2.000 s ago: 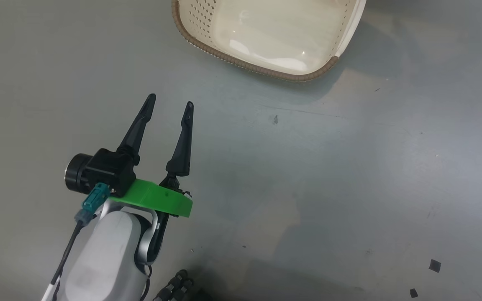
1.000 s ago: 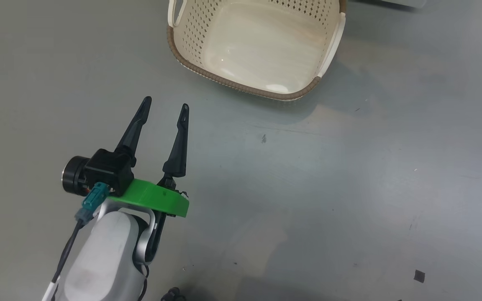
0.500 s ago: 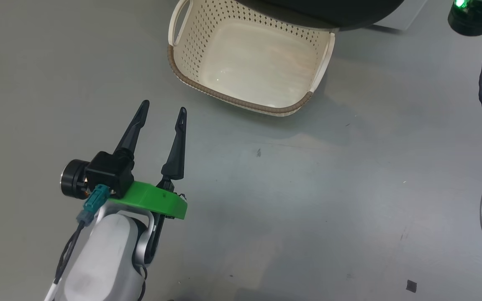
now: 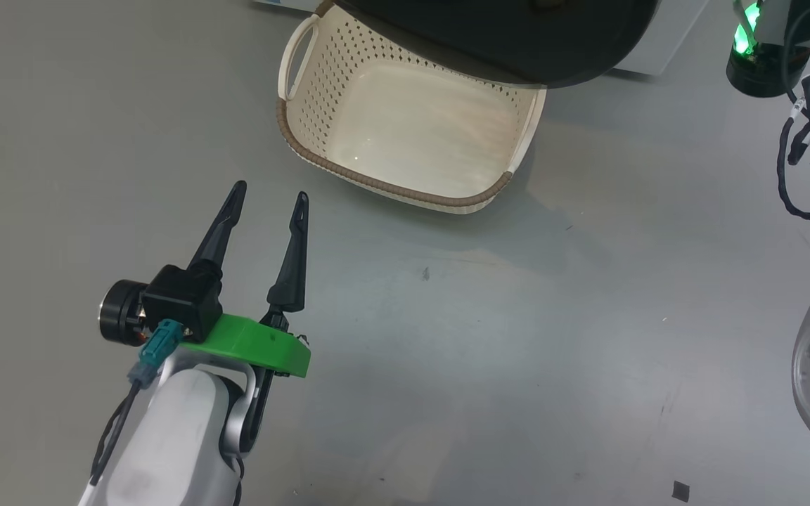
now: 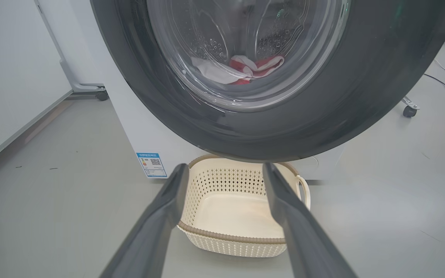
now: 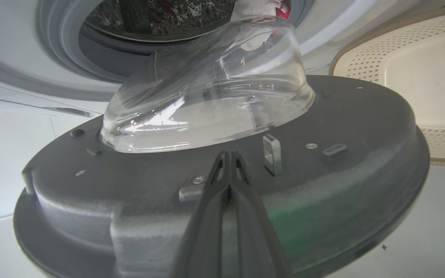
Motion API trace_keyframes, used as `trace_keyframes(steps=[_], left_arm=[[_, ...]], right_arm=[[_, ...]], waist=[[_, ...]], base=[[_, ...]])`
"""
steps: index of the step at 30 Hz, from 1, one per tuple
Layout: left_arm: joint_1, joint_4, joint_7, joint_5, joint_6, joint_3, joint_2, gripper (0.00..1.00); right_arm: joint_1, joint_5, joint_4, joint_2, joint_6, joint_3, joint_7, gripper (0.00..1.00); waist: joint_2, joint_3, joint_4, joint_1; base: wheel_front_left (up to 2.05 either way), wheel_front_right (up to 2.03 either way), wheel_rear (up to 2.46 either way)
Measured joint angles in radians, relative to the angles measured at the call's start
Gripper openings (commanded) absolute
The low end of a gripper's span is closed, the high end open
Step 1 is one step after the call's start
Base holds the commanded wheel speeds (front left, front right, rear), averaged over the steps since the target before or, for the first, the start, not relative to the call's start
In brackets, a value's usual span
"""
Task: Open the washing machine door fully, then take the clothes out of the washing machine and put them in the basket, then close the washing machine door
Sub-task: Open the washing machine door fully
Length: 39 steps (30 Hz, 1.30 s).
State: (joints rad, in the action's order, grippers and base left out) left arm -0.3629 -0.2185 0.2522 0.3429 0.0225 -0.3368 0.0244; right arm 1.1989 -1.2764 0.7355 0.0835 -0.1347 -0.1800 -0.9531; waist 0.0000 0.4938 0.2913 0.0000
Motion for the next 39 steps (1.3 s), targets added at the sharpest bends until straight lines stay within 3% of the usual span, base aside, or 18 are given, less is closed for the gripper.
trace_keyframes(steps=[2, 5, 8, 16, 26, 30, 34, 39], left_arm=[[0.0, 0.0, 0.0, 0.0, 0.0, 0.002, 0.0, 1.0], [0.0, 0.0, 0.0, -0.007, 0.0, 0.004, 0.0, 1.0], [0.0, -0.003, 0.0, -0.012, 0.0, 0.004, 0.0, 1.0], [0.002, -0.005, 0.0, -0.028, 0.0, 0.023, 0.0, 1.0], [0.047, -0.023, 0.0, -0.029, 0.0, 0.062, 0.001, 1.0], [0.063, -0.026, 0.0, -0.031, 0.0, 0.075, 0.002, 1.0], [0.085, -0.026, 0.0, -0.04, 0.0, 0.094, 0.003, 1.0], [0.118, -0.024, 0.0, -0.048, 0.0, 0.117, 0.012, 1.0]], right_arm=[[0.0, 0.002, -0.011, -0.001, 0.0, 0.0, 0.012, 0.0], [-0.009, 0.035, -0.032, -0.001, 0.04, 0.02, 0.036, 0.0], [-0.043, 0.068, -0.053, -0.001, 0.097, 0.041, 0.068, 0.0], [-0.123, 0.261, -0.131, 0.087, 0.28, 0.148, 0.211, 0.0], [-0.269, 0.383, -0.217, 0.103, 0.272, 0.225, 0.403, 0.0], [-0.353, 0.469, -0.306, 0.142, 0.264, 0.305, 0.495, 0.0], [-0.415, 0.476, -0.389, 0.131, 0.264, 0.354, 0.586, 0.0], [-0.533, 0.551, -0.452, 0.163, 0.264, 0.422, 0.688, 0.0]], waist=[[0.0, -0.002, -0.001, 0.0], [0.0, -0.008, -0.004, 0.0], [0.0, -0.02, -0.007, 0.0], [0.0, -0.075, -0.021, 0.0], [0.0, -0.166, -0.059, 0.0], [0.0, -0.204, -0.079, 0.0], [0.0, -0.239, -0.1, 0.0], [0.0, -0.271, -0.135, 0.0]], base=[[0.0, 0.0, 0.0], [0.0, 0.0, 0.0], [0.0, 0.0, 0.0], [0.0, 0.0, 0.0], [0.0, 0.0, 0.0], [0.0, 0.0, 0.0], [0.0, 0.0, 0.0], [0.0, 0.0, 0.0]])
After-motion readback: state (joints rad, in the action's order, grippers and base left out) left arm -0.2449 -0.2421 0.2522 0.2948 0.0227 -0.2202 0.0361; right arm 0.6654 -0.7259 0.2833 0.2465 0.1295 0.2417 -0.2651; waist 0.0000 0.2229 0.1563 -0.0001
